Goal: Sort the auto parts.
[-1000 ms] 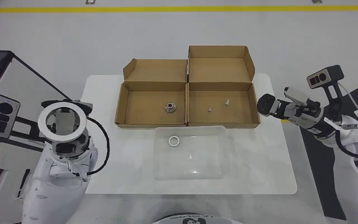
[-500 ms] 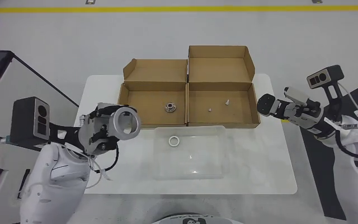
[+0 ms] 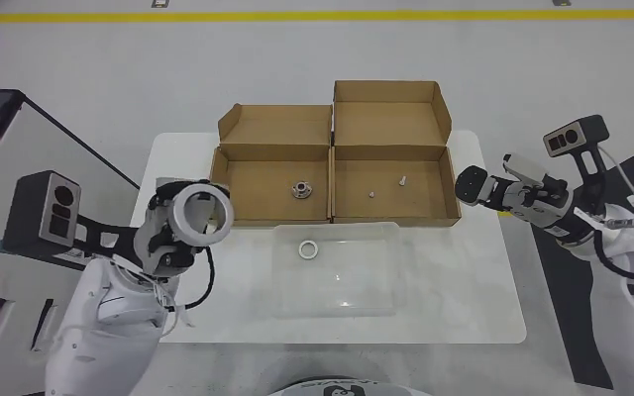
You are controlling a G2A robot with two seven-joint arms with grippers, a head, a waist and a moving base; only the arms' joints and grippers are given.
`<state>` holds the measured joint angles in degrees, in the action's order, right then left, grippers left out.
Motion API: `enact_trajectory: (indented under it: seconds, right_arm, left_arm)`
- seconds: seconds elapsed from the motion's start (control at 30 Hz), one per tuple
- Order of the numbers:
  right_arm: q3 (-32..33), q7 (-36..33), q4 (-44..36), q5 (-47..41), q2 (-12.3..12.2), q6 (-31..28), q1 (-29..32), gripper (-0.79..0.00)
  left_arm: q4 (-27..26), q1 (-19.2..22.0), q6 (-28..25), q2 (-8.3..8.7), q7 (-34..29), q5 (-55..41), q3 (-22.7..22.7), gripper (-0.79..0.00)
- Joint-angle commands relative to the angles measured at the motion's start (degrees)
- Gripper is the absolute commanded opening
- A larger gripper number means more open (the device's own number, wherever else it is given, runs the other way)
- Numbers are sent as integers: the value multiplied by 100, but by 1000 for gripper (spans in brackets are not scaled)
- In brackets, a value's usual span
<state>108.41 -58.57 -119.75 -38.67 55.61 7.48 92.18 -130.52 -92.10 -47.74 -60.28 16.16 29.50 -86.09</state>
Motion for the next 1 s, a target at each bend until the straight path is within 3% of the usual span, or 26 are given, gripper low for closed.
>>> enact_trajectory:
  seconds: [0.0,0.7,0.97]
  right_arm:
    - [0,0,0,0,0,0,0,0]
    - [0,0,0,0,0,0,0,0]
    - [0,0,0,0,0,0,0,0]
  left_arm:
    - [-16,17,-11,-13,62,-148,-31,-785]
    - [23,80,-13,-145,-83,-123,-50,-785]
    - [324,371,700,-199,-593,500,201,-785]
